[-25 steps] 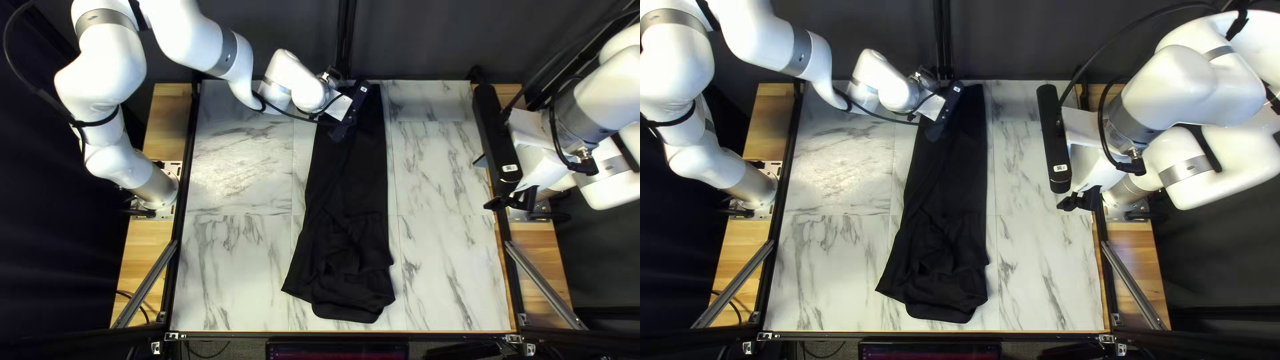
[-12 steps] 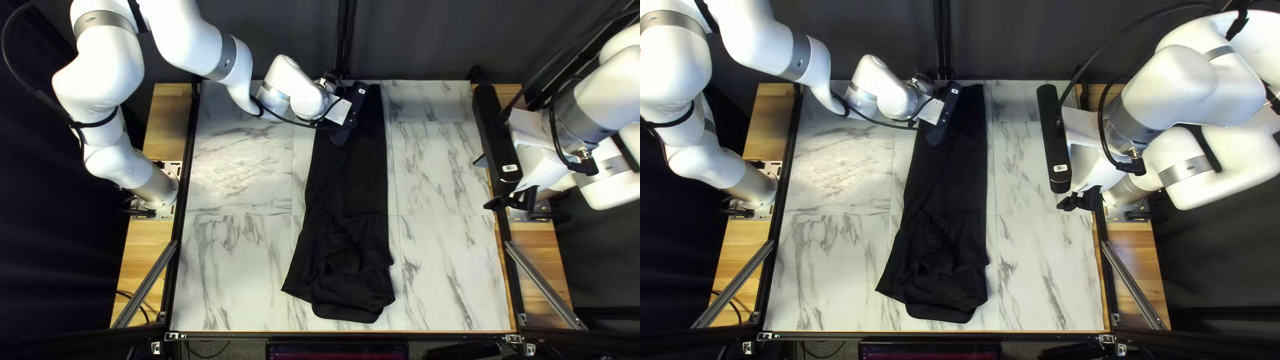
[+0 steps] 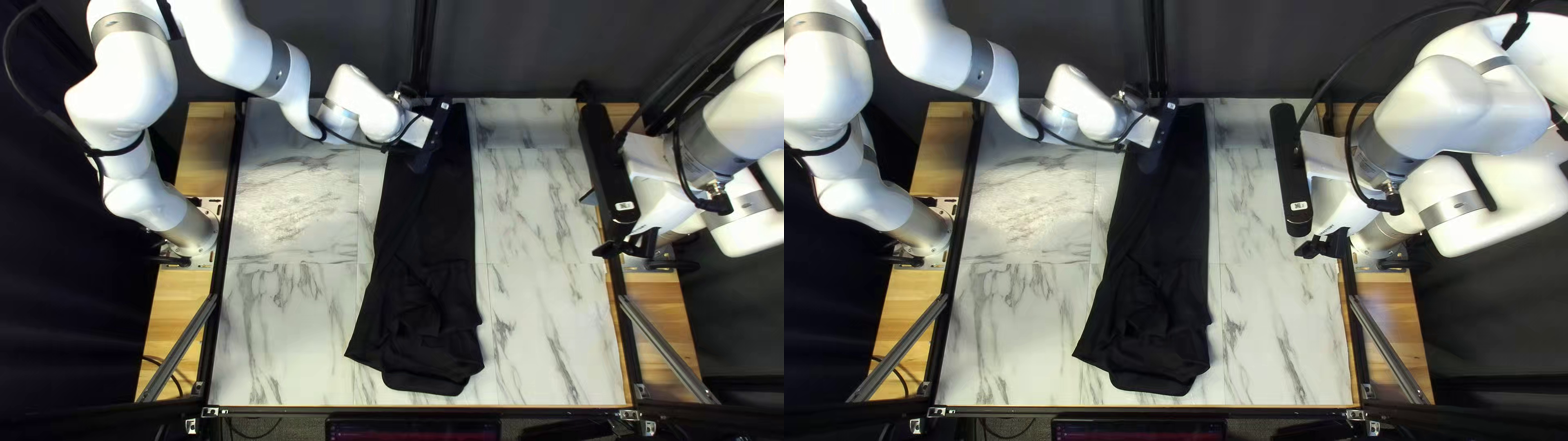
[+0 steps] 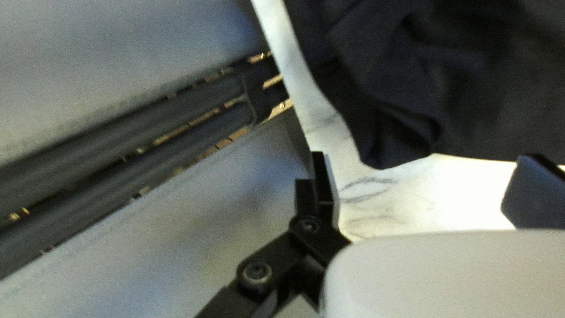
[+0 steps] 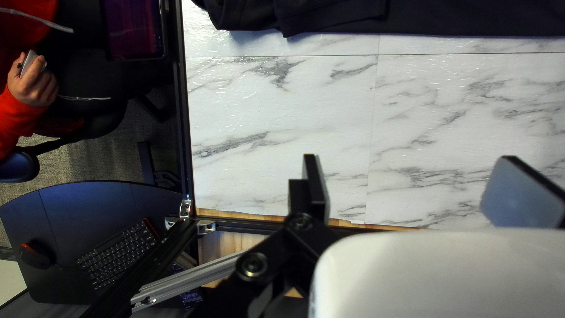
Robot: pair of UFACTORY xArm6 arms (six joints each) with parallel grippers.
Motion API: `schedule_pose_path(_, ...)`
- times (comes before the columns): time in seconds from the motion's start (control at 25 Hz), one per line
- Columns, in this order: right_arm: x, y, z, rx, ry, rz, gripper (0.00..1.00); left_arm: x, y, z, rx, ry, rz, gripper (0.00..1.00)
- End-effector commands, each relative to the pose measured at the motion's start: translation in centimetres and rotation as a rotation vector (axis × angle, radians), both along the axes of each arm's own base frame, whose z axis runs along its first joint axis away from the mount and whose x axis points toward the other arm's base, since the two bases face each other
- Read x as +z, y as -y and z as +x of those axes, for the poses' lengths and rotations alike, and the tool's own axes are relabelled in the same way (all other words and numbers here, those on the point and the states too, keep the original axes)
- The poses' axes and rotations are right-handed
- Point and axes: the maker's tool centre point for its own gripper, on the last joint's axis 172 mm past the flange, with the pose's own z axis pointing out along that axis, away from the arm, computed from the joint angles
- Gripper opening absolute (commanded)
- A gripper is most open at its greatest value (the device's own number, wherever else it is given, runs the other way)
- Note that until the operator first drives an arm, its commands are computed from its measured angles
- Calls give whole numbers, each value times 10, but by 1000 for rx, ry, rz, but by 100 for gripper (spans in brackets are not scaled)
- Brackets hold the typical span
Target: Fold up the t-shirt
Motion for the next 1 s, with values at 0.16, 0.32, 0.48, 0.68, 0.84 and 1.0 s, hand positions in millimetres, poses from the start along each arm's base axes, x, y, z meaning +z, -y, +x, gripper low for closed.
schedule_pose_path(0.16, 0, 0, 0, 0, 0, 0, 100, -2, 10, 0, 102, 82, -67, 100)
schedule_pose_path(0.32, 0, 0, 0, 0, 0, 0, 100, -12, 19, -2, 120, 144, -149, 100)
schedule_pose_path(0.48, 0, 0, 0, 0, 0, 0, 100, -22, 19, -1, 136, 195, -220, 92)
schedule_pose_path(0.68, 0, 0, 0, 0, 0, 0, 100, -24, 20, 7, 146, 217, -259, 48)
schedule_pose_path(0.84, 0, 0, 0, 0, 0, 0, 100, -25, 21, 9, 150, 224, -273, 5)
schedule_pose_path(1.0, 0, 0, 0, 0, 0, 0, 100, -22, 23, 10, 151, 229, -284, 2)
